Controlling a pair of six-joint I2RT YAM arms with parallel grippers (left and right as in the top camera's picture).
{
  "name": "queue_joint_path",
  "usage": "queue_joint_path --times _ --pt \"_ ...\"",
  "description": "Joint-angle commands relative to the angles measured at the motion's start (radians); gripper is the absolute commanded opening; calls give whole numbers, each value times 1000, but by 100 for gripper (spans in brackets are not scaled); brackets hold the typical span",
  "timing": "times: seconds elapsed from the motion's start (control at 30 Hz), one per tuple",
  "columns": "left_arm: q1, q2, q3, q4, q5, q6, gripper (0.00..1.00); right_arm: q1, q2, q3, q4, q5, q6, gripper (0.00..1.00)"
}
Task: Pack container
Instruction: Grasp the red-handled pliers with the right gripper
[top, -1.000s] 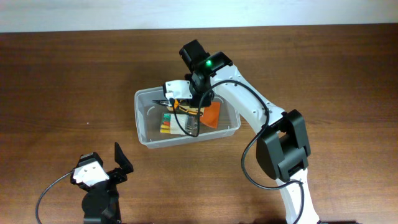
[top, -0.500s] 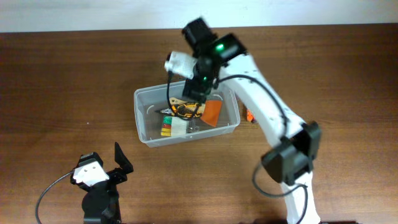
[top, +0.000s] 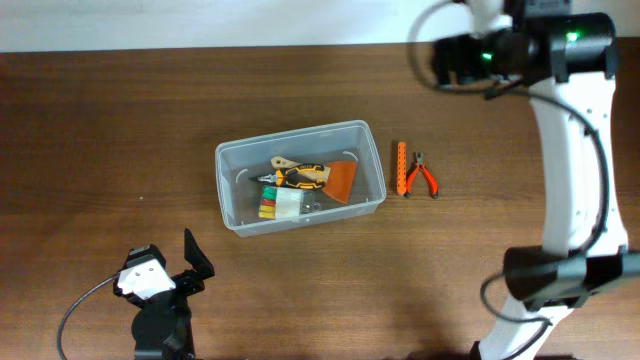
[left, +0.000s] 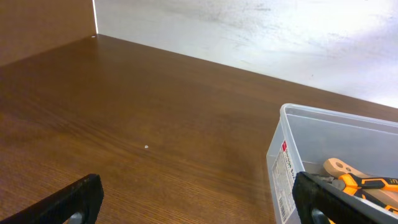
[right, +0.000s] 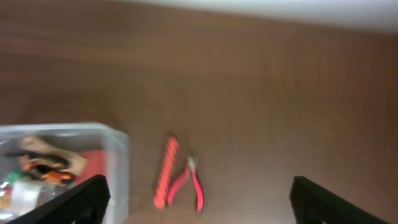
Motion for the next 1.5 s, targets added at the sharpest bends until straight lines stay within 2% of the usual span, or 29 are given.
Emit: queue_joint_path --times 0.0,0.3,0.37,0.53,0.7,0.8,0.93,0.97,1.0,1.27,1.47 --pt "-4 -2 -4 -1 -4 9 99 -59 56 -190 4 -16 175 86" --pt "-4 -2 -4 -1 -4 9 99 -52 95 -589 220 -18 174 77" --pt "-4 -2 -3 -1 -4 9 99 -52 95 -652 261 -18 174 72" --pt "-4 -2 -4 -1 -4 9 99 -51 95 -773 330 -18 127 71" --pt "-4 -2 -4 -1 -4 9 99 -51 96 -832 385 -18 127 70" --pt "-4 -2 -4 -1 -3 9 99 -48 96 -837 385 -18 105 62" --pt "-4 -2 -4 -1 -4 9 99 -29 96 -838 397 -18 105 59" --pt "-4 -2 -4 -1 -4 9 99 -14 98 -839 406 -18 105 52" --pt "-4 -2 -4 -1 -4 9 99 -6 100 -839 409 -18 105 51" --pt "-4 -2 -4 -1 -3 9 99 71 140 -839 439 -3 116 53" --pt "-4 -2 -4 -1 -3 9 99 71 156 -846 437 -3 140 38"
